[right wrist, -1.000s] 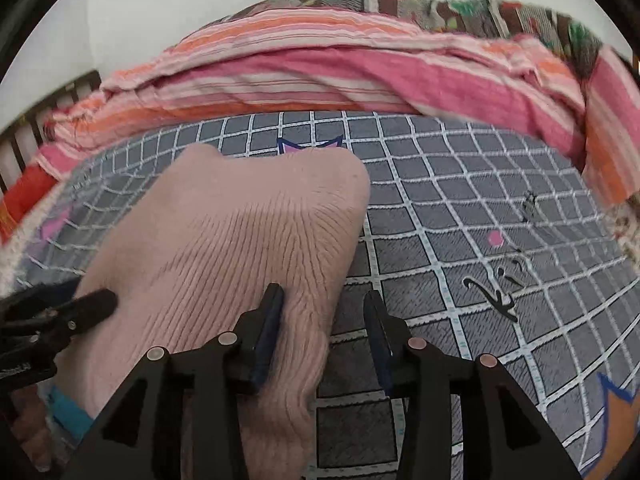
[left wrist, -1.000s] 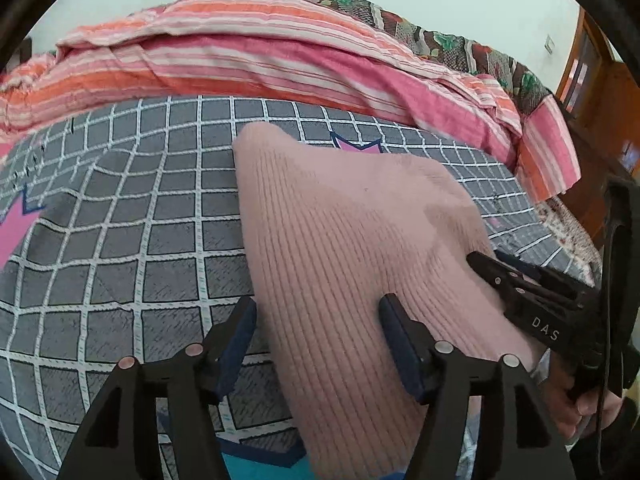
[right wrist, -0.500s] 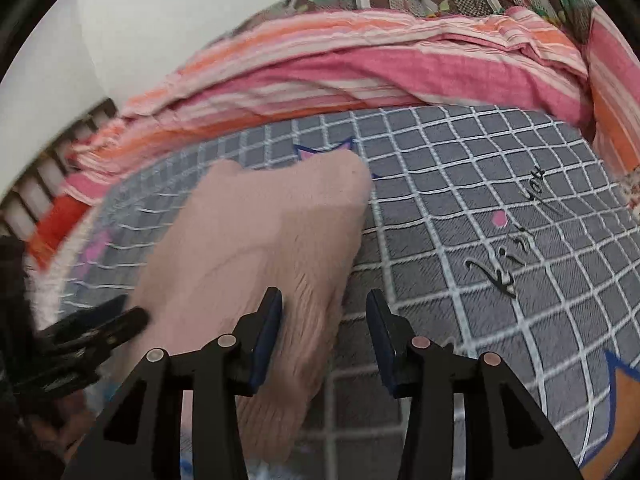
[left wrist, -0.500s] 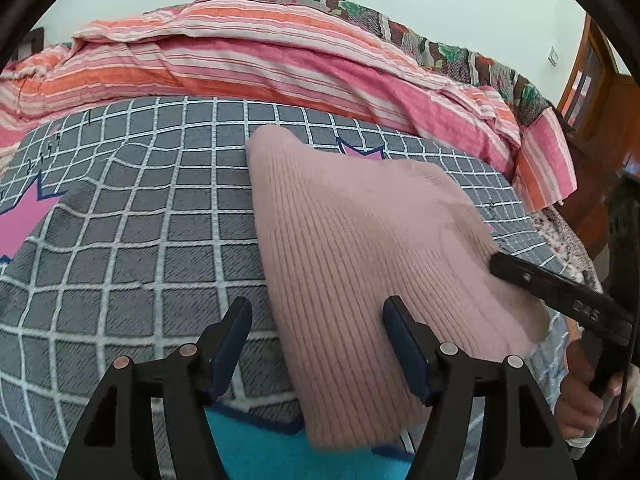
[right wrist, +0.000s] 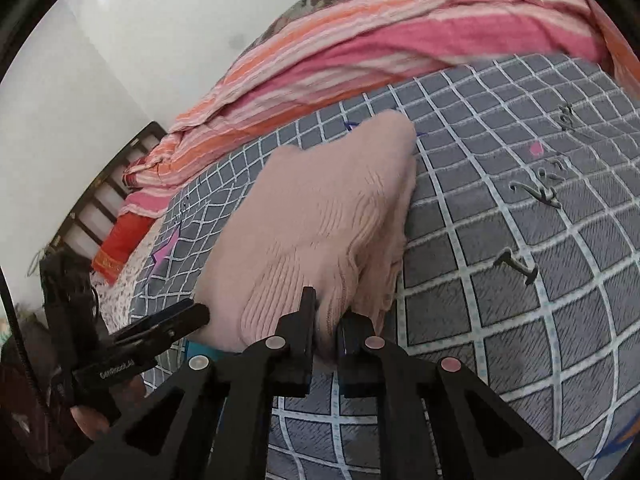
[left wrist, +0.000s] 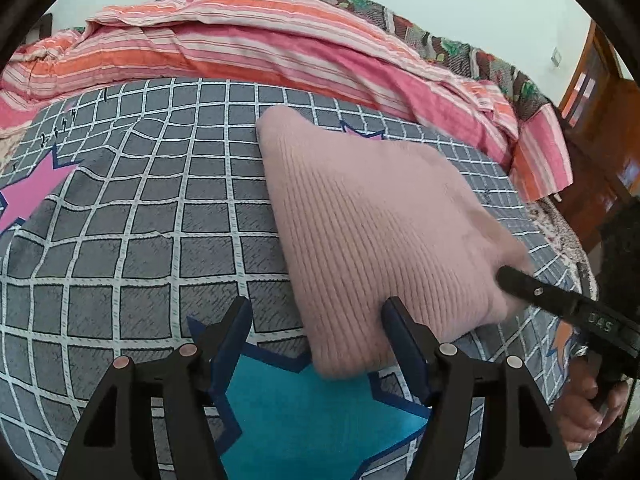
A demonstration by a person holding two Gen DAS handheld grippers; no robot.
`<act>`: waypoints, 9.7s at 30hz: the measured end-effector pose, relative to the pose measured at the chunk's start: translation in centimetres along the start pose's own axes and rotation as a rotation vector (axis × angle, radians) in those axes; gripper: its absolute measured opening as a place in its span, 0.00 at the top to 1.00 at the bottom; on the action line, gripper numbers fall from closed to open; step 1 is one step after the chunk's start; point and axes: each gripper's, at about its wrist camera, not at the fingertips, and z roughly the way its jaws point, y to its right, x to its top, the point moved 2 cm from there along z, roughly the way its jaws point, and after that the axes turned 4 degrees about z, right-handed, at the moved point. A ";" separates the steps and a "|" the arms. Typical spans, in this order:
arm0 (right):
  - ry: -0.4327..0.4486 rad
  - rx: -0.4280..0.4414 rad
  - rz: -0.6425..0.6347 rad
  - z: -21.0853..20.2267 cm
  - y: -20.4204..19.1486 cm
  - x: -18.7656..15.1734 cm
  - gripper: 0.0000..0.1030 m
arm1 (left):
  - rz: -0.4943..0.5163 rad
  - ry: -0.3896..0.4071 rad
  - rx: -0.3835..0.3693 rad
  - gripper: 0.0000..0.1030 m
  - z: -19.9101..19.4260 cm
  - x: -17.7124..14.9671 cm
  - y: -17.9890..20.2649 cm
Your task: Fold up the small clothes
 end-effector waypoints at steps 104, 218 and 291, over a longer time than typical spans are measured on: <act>0.043 -0.288 -0.155 6.5 1.9 6.4 0.48 | 0.026 0.037 0.119 0.43 4.8 6.4 -0.4; 0.060 -0.306 -0.085 2.6 2.4 3.4 0.60 | -0.037 0.062 0.073 0.14 2.9 3.0 0.1; 0.189 -0.443 -0.194 -17.7 -6.1 -2.5 0.04 | 0.068 0.187 0.214 0.14 -17.2 -1.9 8.4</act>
